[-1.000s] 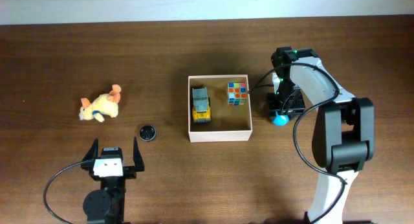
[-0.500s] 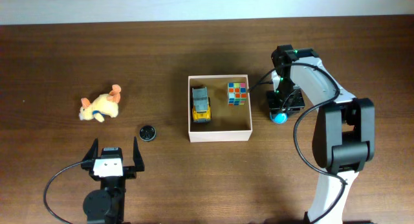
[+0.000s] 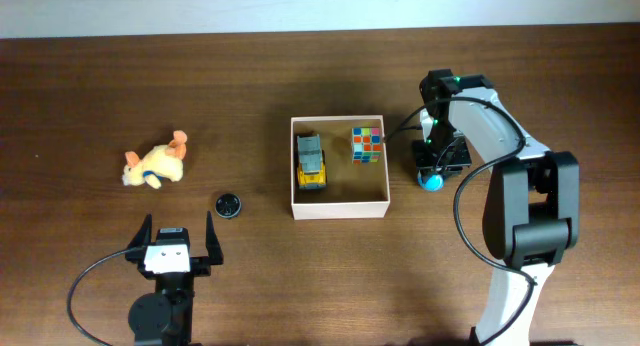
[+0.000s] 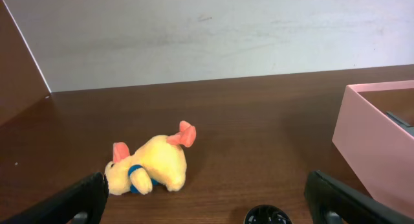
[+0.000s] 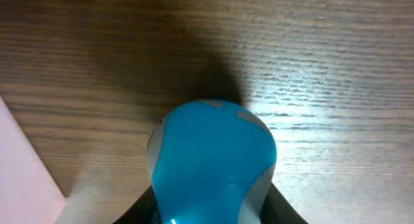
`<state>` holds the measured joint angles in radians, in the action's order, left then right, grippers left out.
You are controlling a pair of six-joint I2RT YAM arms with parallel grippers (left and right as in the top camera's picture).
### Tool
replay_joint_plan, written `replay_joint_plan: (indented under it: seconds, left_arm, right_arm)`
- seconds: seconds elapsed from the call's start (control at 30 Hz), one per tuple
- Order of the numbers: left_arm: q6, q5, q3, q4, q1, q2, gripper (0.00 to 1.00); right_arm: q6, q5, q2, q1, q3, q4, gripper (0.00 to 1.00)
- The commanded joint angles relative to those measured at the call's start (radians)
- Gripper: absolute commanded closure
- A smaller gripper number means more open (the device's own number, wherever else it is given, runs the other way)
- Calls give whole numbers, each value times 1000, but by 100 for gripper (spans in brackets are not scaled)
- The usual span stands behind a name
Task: Pack container
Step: 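Lift the blue ball and carry it over the box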
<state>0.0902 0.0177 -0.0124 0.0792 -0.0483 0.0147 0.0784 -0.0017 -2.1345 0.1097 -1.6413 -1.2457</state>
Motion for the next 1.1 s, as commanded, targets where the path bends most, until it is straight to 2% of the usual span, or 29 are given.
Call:
replay_joint_plan:
  seconds: [0.0,0.4,0.6,0.83,1.07]
  left_arm:
    - [20,-3,4,4,-7,-8,1]
    - [20,-3,4,4,-7,-8,1]
    - [20,-3,4,4,-7,-8,1]
    - [20,-3,4,4,-7,-8,1]
    - [20,-3,4,4,-7,-8,1]
  right_arm:
    - [0,2,19,-8,-84,-26,69]
    - [0,13,19,5,-465,-233,69]
    - [6,12,19,71,-612,-286,69]
    - [34,13,17,224,-631,-269,69]
    - [61,16,1,348,-625,-168,68]
